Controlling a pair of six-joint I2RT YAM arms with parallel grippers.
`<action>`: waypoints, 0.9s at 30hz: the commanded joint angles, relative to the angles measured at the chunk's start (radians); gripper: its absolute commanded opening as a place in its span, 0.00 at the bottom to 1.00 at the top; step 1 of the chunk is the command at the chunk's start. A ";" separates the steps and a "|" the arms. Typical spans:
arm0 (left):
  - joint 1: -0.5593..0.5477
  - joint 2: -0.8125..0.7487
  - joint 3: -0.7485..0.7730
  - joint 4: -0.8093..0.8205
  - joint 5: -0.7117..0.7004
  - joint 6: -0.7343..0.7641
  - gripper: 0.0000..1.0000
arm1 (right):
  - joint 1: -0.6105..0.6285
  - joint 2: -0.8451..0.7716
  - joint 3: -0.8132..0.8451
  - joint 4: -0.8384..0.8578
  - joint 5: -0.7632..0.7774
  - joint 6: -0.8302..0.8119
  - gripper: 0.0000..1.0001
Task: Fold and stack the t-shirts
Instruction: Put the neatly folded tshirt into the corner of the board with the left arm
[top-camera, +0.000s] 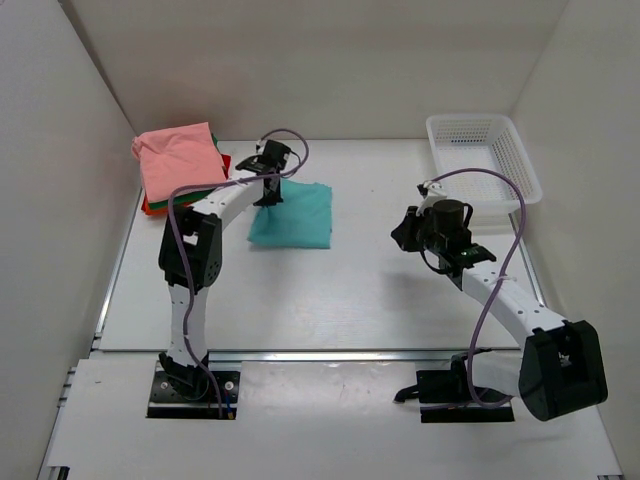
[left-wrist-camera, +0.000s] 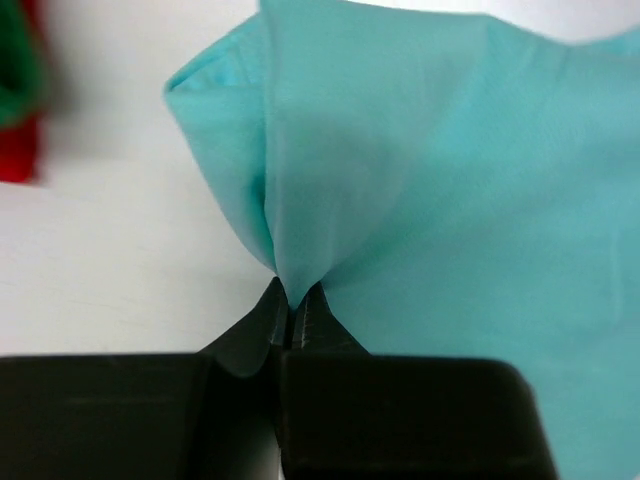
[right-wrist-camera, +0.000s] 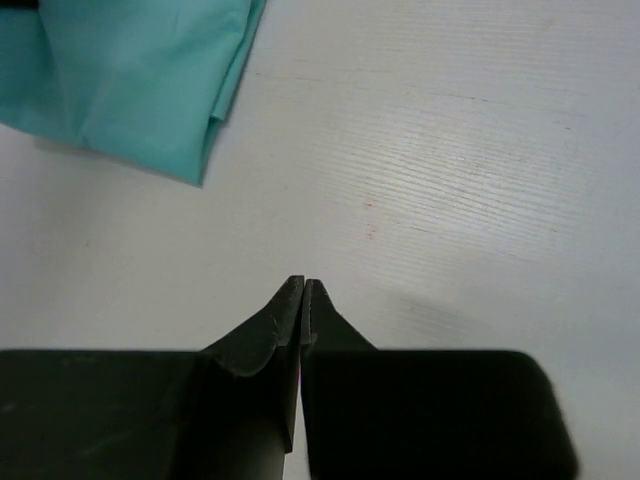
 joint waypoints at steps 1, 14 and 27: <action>0.089 -0.093 0.072 -0.026 -0.106 0.129 0.00 | 0.025 -0.048 0.036 -0.021 -0.014 -0.029 0.00; 0.231 -0.050 0.521 -0.070 -0.022 0.278 0.00 | 0.075 -0.016 0.090 -0.066 -0.029 -0.001 0.00; 0.428 0.015 0.583 0.025 0.033 0.323 0.00 | 0.095 0.048 0.124 -0.090 -0.050 0.008 0.00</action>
